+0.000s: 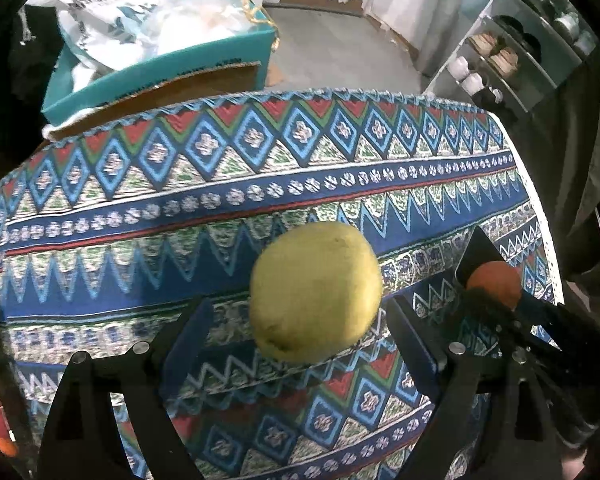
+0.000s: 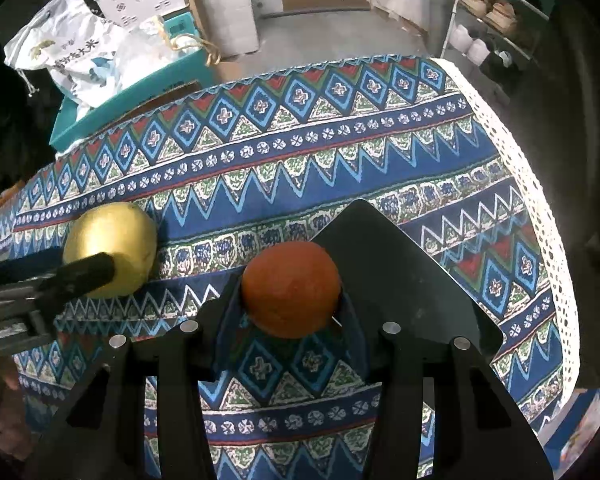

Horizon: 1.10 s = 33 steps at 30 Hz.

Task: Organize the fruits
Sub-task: 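Grasp the small tangerine with the right tool while the left tool approaches the yellow-green apple, then close the left tool on the yellow-green apple while the right tool holds the tangerine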

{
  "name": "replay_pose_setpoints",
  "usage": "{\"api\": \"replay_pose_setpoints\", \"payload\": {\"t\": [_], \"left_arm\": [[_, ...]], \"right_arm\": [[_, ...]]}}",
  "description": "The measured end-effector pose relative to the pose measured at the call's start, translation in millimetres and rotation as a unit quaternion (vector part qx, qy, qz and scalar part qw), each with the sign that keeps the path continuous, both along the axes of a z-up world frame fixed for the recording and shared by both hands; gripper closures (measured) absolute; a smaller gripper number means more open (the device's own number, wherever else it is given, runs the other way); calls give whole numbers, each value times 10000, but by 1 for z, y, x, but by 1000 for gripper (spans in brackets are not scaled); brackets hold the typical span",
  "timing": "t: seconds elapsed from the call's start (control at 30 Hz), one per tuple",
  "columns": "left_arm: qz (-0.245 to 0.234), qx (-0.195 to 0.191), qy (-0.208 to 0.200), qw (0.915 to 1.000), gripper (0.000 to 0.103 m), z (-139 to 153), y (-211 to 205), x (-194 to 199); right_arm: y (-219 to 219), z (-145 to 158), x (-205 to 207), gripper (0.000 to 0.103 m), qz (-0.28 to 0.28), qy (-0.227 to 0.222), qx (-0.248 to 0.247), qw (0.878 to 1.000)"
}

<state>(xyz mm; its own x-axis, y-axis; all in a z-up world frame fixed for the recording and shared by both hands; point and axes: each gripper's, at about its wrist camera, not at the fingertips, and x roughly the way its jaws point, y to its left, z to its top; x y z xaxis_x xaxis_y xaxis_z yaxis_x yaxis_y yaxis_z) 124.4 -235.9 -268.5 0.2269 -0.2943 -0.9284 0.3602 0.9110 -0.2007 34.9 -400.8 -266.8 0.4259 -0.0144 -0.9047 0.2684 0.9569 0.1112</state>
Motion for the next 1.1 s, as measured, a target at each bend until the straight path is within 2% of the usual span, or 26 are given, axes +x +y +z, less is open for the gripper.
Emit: {"api": "replay_pose_setpoints", "payload": {"t": [0.13,0.27,0.3,0.4,0.57,0.8,1.1], "left_arm": [[-48,174,-34,9998,14,-9,-7,1],[29,70,-51,10000,14,-13,-5,3],[14,29,-38,10000,16,-13,-5,3],[-129,-232,8,9996,34,-12,-10,5],[-265,-88,-156,9995,34,-11,-19,1],[-307,-10,-174,9994,34,-7,-18,-7],[-331,-45,-486,9983,34,28,-3,-20]], "right_arm": [[1,1,1,56,22,-14,5,10000],[2,-1,1,56,53,13,-78,10000],[1,-2,2,56,48,26,-87,9999],[0,-5,2,56,27,58,-104,9999],[2,-5,2,56,47,72,-145,9999],[5,3,3,57,76,-9,-220,9997],[12,22,1,57,138,-188,-301,9993]]}}
